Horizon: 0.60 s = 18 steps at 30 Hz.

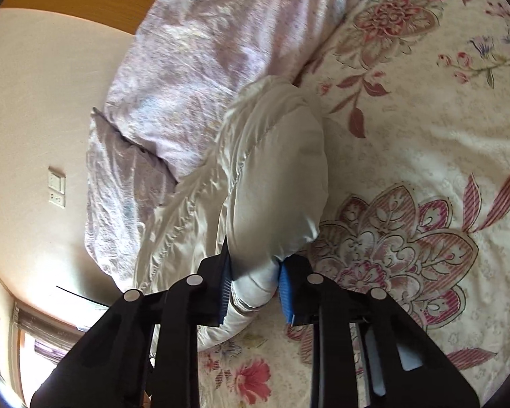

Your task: Fold large clothes

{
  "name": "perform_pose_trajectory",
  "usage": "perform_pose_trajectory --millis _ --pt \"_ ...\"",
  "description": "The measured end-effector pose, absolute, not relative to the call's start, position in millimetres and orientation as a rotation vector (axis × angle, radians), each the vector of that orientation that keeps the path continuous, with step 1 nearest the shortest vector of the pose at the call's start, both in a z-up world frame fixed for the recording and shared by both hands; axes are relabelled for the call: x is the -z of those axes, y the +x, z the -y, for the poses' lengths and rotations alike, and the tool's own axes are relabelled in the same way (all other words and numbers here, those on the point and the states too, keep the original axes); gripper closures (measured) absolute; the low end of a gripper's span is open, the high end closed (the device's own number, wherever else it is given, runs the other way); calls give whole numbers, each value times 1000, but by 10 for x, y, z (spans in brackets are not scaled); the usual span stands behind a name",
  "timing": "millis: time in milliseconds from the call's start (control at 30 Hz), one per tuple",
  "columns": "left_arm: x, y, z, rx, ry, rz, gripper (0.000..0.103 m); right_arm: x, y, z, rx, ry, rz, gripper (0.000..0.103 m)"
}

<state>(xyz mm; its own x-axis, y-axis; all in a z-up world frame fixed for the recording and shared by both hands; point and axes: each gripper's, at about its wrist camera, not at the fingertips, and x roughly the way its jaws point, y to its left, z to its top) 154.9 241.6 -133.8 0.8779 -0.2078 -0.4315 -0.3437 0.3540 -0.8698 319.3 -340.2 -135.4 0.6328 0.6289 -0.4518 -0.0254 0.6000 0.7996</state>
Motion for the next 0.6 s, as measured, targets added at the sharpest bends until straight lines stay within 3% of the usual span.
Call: perform_pose_trajectory --millis 233,600 --pt "1176 963 -2567 -102 -1186 -506 82 1192 2741 3252 -544 750 -842 80" --pt "1403 -232 -2756 -146 -1224 -517 80 1419 1731 3155 -633 600 -882 80"
